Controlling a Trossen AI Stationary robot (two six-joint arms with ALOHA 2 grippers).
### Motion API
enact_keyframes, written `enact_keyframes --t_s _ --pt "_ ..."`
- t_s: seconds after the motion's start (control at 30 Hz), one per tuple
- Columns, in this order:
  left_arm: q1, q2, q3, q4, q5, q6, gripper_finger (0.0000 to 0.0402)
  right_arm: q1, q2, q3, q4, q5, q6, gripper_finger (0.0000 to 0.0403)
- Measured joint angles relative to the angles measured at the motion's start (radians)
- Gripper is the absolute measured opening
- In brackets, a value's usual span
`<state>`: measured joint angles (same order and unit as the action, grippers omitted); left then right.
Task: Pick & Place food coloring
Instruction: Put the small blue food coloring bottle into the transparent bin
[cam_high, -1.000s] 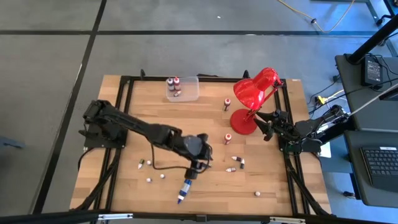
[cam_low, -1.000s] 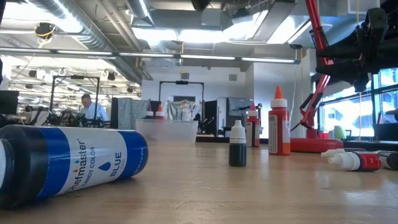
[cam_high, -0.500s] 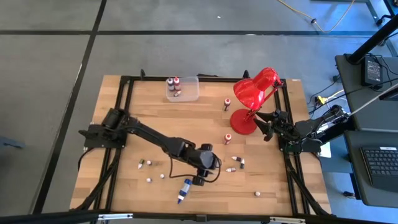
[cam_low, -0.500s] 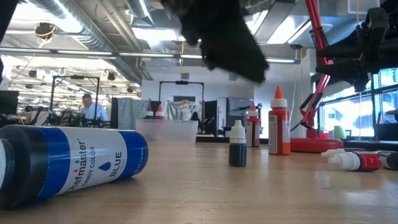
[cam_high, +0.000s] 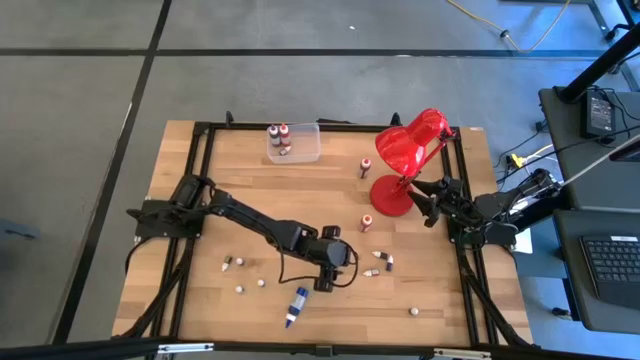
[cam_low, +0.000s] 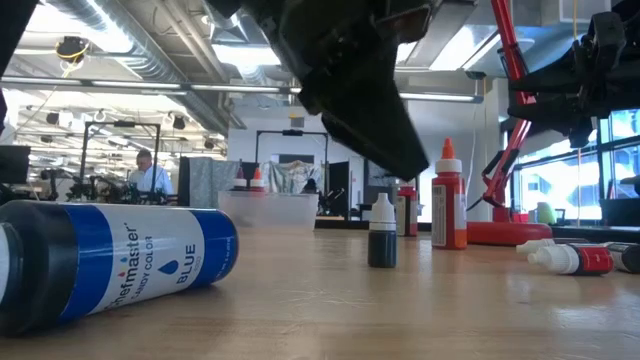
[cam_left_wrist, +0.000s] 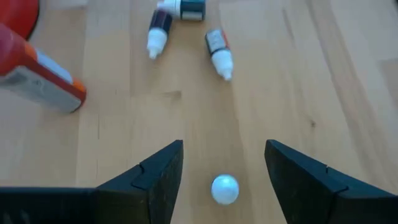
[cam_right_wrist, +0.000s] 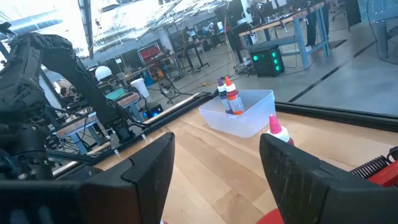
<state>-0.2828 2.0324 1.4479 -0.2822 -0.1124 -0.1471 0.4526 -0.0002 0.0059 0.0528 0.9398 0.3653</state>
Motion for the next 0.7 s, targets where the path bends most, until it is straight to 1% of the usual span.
enact_keyframes --t_s 0.1,0.47,0.7 --pt "-0.003 0.000 0.000 -0.005 0.020 0.001 0.0221 0.000 0.000 0.000 0.000 0.000 0.000 0.0237" --pt "-0.005 0.031 0.001 -0.067 0.025 -0.025 0.0214 0.000 0.000 0.000 0.000 0.000 0.000 0.0237" --pt "-0.005 0.048 0.000 -0.080 -0.008 -0.032 0.0202 0.000 0.000 0.000 0.000 0.000 -0.003 0.0237"
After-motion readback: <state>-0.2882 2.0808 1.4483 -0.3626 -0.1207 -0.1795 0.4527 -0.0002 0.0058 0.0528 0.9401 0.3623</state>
